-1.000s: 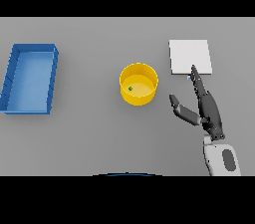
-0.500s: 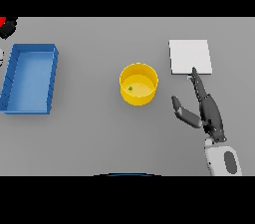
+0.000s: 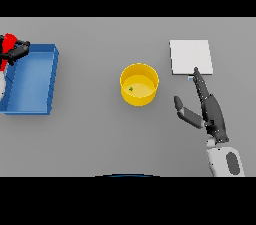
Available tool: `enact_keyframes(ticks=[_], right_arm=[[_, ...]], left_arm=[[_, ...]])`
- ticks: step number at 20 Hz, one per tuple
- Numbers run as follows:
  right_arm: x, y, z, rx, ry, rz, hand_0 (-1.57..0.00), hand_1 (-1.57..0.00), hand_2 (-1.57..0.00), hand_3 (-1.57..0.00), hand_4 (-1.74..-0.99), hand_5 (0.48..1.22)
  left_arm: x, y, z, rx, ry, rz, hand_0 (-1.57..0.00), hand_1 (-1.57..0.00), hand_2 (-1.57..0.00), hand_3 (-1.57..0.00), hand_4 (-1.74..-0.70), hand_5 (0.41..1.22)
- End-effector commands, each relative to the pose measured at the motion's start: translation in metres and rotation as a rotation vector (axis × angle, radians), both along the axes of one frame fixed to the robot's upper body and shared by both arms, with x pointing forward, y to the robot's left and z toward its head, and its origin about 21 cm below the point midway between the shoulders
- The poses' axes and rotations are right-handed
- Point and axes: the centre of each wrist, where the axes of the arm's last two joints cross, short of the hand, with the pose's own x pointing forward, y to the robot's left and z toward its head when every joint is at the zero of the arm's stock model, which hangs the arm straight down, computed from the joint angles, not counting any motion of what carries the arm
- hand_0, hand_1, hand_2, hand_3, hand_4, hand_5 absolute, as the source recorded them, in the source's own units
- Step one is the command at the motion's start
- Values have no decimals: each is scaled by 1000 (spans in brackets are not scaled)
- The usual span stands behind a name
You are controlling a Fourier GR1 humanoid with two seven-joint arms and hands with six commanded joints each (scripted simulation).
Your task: Pick up the red beaker and tilt it to pour out 1 green nut into yellow bowl. Pick up the yellow bowl and place it on the metallic measuring scale.
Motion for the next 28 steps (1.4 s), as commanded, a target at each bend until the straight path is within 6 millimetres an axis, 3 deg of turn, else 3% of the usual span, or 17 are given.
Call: enact_keyframes(ticks=[1, 4, 6, 9, 14, 17, 21, 25, 28], right_arm=[[1, 1, 0, -2, 6, 0, 1, 1, 1, 1, -1151, 670], [3, 2, -1, 1, 2, -5, 1, 1, 1, 1, -1153, 670], [0, -1, -1, -3, -3, -3, 1, 1, 1, 1, -1155, 669], [0, 2, -1, -30, -6, -10, 1, 1, 1, 1, -1157, 665], [5, 10, 1, -93, 38, -32, 1, 1, 1, 1, -1131, 631], [17, 8, 11, -195, -9, 83, 1, 1, 1, 1, -1080, 662], [35, 3, 31, -527, -23, 205, 1, 1, 1, 1, -1128, 637], [58, 18, 46, -823, -101, 360, 1, 1, 1, 1, -1150, 630], [72, 32, 51, -968, -161, 492, 1, 1, 1, 1, -1162, 637]], left_arm=[[-5, 0, 4, -20, 15, -37, -1175, -1075, -1021, -1055, -1232, 737], [-14, 6, 11, -69, 81, -106, -601, -550, -522, -539, -976, 664], [-13, 3, 9, -24, 138, -127, -384, -351, -334, -345, -875, 644], [-15, 2, 1, 48, 190, -121, -196, -179, -170, -176, -813, 627], [-14, -4, 4, 52, 87, -148, -64, -58, -55, -57, -778, 633], [-14, -8, 4, 2, 26, -159, -32, -29, -28, -29, -786, 652], [-18, -11, 1, -21, 25, -169, -13, -11, -11, -11, -800, 673], [-18, -17, 3, -40, 32, -177, -5, -4, -4, -4, -809, 688], [-19, -9, 0, -37, 40, -170, -2, -2, -1, -2, -811, 689]])
